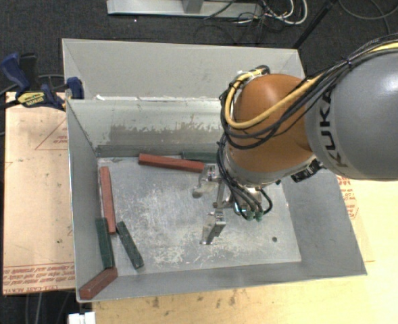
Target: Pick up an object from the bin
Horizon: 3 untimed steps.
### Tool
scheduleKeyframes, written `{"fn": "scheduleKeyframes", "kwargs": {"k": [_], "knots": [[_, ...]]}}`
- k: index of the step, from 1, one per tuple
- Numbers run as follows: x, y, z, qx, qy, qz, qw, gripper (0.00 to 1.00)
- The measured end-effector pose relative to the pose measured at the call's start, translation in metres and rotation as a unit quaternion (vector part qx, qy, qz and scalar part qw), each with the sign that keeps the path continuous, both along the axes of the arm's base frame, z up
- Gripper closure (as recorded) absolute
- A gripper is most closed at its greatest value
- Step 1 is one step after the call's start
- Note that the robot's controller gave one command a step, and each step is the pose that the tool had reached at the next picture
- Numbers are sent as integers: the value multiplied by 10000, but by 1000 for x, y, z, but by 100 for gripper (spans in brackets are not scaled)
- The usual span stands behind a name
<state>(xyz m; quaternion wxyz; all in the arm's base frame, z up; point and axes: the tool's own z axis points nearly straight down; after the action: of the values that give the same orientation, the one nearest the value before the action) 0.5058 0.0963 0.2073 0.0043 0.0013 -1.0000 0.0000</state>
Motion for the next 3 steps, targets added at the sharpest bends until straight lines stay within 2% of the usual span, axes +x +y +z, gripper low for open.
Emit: {"fn": "scheduleKeyframes", "kwargs": {"k": [1, 2, 3], "knots": [[2, -1, 4, 4, -41, -12, 10000, 0], [24, -44, -37, 17, -86, 165, 9998, 0], [52, -72, -61, -27, 1, -103, 9999, 0]]}}
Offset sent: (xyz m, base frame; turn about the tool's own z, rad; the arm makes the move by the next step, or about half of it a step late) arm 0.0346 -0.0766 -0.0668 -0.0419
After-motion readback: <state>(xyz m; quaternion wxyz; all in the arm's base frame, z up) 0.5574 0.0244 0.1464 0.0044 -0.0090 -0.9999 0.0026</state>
